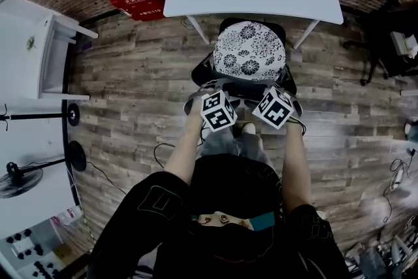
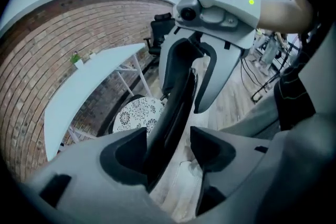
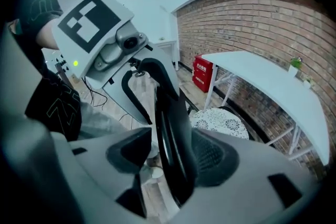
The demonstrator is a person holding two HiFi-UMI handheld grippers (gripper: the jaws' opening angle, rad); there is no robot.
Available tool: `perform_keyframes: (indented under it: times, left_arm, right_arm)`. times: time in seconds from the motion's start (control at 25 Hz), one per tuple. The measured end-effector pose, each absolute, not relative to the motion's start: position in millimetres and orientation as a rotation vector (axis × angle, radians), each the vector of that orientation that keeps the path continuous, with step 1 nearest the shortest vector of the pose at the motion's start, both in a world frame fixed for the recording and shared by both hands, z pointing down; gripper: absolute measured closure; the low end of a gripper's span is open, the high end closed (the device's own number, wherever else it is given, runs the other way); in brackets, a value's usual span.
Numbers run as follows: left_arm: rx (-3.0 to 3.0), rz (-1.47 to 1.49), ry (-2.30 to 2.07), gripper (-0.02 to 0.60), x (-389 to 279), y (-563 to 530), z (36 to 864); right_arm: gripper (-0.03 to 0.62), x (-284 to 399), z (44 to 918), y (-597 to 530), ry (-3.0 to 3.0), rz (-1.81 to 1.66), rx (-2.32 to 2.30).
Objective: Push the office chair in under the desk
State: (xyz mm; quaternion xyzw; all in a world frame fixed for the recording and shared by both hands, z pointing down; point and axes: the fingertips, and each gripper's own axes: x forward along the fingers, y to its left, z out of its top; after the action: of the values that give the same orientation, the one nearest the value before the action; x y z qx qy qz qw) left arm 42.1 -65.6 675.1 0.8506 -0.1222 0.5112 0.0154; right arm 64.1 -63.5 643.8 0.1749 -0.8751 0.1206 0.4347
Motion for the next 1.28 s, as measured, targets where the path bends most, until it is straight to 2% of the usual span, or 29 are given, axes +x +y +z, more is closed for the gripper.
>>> perform_keyframes:
  times: [0.24, 0.32, 0.36, 0.48, 0.6, 0.8, 1.28]
  left_arm:
    - [2.647, 1.797, -0.277, 0.31, 36, -72, 703]
    - [2.623, 1.894, -0.254, 0.364, 32, -75, 711]
    - [2.615, 1.921, -0.245, 0.365, 32, -75, 713]
    - [2.603, 1.954, -0.226, 0.368, 34, -76, 716]
    - [2.604, 2.026, -0.248, 0.375, 32, -81, 719]
    - [2.649, 2.19, -0.28, 0.413, 29, -91, 724]
    - [2.69, 2.187, -0.258, 0.441, 45, -130, 729]
  right_arm:
    - [0.33, 65, 672, -59, -2.052, 0.193, 0.394]
    - [0.328, 68, 680, -64, -2.0, 0.119, 0.401]
    - [0.331, 71, 684, -67, -1.977, 0.085, 0.412]
    - [0.343, 76, 703, -73, -1.926, 0.035, 0.441]
    - [0.391, 77, 713, -78, -1.909, -0.043, 0.465]
    - [0.422, 74, 715, -77, -1.914, -0.09, 0.442]
    - [0.422, 87, 716, -115, -1.921, -0.088, 0.413]
